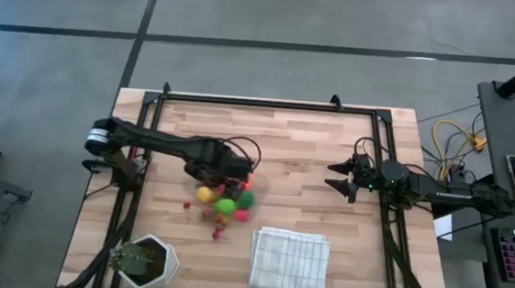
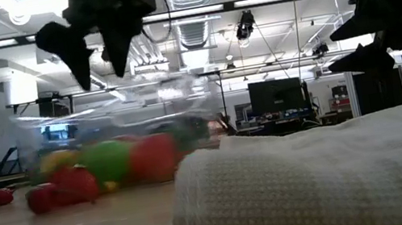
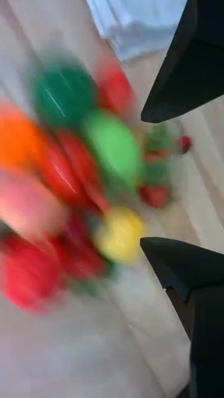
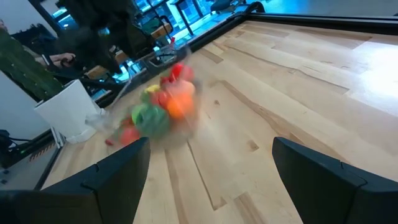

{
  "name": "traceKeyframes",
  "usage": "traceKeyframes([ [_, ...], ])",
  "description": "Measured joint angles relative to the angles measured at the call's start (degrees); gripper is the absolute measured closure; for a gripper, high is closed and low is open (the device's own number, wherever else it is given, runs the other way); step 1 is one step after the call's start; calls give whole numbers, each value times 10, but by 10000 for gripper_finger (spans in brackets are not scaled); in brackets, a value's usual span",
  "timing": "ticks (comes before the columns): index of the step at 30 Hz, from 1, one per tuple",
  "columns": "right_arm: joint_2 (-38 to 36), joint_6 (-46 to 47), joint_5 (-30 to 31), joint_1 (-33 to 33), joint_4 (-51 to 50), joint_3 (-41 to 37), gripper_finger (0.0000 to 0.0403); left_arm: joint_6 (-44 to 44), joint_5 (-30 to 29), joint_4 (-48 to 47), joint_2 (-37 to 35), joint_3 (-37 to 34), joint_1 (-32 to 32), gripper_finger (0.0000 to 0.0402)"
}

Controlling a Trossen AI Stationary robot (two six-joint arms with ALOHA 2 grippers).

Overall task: Pick and placing Produce into tupperware
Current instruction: Move the transparent bin

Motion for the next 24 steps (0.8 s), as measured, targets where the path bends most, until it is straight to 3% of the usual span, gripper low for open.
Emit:
traceKeyframes([
  [7,0,0,0,0,0,0,74,-28,-70,34,-44,1,-1,100],
  [16,0,0,0,0,0,0,74,-57,-74,18,-30,-18,-1,102],
  [24,0,0,0,0,0,0,74,-59,-71,1,-26,-18,-1,160],
])
